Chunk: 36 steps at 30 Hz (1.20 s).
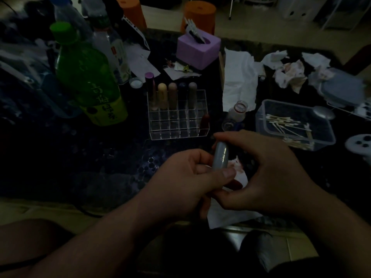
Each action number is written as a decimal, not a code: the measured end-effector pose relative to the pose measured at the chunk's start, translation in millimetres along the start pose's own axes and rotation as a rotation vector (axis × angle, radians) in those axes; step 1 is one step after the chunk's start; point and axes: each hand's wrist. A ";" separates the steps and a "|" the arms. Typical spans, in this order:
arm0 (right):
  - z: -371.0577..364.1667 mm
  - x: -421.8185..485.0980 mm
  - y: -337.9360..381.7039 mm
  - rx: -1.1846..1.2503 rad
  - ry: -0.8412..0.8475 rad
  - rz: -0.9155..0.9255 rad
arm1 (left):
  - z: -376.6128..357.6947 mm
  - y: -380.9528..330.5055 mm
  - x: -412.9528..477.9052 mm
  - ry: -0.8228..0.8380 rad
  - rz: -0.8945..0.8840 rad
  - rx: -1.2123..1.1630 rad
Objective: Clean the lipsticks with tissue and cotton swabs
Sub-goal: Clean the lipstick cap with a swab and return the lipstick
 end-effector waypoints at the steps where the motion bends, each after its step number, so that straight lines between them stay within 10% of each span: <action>1: -0.7 1.0 -0.4 -0.018 0.027 -0.022 | 1.4 1.1 0.0 -0.010 0.002 0.044; 9: -0.3 8.9 4.7 0.542 -0.015 -0.431 | 14.8 4.9 7.5 -0.143 -0.050 0.180; 21: -0.1 47.5 2.3 0.332 -0.218 -0.532 | 32.5 -21.0 26.4 -0.389 -0.212 0.253; 26: -3.7 94.0 -18.0 -0.036 -0.266 -0.410 | 61.1 -43.0 46.6 -0.653 -0.144 -0.414; 36: -34.8 121.3 -46.5 -0.213 -0.096 -0.347 | 59.5 -32.3 53.5 -0.454 -0.011 -0.445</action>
Point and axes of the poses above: each hand's wrist, its own x-axis towards the middle knuckle, its own z-axis out of the back of the hand, y = z × x, and after that the axes turned 7 degrees about -y, right-handed
